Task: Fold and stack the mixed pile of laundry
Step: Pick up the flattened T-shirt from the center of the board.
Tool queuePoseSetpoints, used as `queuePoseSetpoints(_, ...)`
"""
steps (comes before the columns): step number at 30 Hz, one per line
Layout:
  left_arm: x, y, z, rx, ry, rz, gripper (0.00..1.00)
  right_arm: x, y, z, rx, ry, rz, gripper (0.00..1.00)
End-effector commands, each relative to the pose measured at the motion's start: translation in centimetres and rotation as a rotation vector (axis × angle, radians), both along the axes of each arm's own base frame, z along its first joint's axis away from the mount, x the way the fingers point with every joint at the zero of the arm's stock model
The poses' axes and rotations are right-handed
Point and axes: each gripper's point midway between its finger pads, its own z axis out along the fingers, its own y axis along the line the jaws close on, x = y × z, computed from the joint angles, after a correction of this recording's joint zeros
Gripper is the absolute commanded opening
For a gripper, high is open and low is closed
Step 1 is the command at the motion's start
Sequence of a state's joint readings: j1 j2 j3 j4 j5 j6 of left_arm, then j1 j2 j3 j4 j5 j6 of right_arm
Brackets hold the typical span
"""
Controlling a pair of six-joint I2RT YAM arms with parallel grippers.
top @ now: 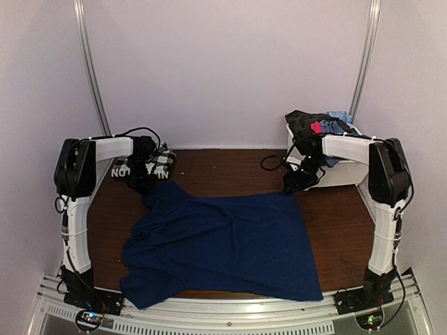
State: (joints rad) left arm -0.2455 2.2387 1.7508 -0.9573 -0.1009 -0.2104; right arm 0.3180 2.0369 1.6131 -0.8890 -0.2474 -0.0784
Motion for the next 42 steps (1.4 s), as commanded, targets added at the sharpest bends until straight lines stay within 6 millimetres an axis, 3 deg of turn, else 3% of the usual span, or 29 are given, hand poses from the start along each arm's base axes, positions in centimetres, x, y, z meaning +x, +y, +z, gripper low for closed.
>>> queuePoseSetpoints(1, -1.8, 3.6, 2.1, 0.088, -0.009, 0.027, 0.0, 1.4, 1.4, 0.1, 0.009, -0.037, 0.044, 0.67)
queuePoseSetpoints(6, -1.6, 5.1, 3.9, 0.061, -0.085, 0.066, 0.0, 3.7, 3.2, 1.0, 0.041, -0.1, 0.103, 0.68)
queuePoseSetpoints(14, 1.1, 3.6, 5.7, -0.02, -0.151, 0.019, 0.0, 7.9, 5.0, 1.0, 0.053, -0.172, 0.168, 0.67)
queuePoseSetpoints(27, 1.7, 3.6, 5.9, -0.012, -0.163, 0.011, 0.0, 7.5, 5.7, -4.1, 0.077, -0.076, 0.191, 0.67)
queuePoseSetpoints(32, 2.7, 3.2, 6.9, -0.031, -0.195, 0.012, 0.0, 7.6, 5.3, -5.7, 0.052, -0.059, 0.175, 0.61)
queuePoseSetpoints(34, 3.6, 2.9, 7.6, -0.047, -0.218, 0.006, 0.0, 7.4, 5.3, -6.1, 0.051, -0.051, 0.175, 0.51)
queuePoseSetpoints(40, 7.4, 1.4, 10.8, -0.11, -0.324, -0.009, 0.0, 6.9, 5.2, -5.2, 0.052, -0.057, 0.17, 0.0)
queuePoseSetpoints(42, 8.5, 1.0, 11.8, -0.131, -0.357, -0.01, 0.0, 7.6, 5.1, -3.2, 0.047, -0.103, 0.148, 0.0)
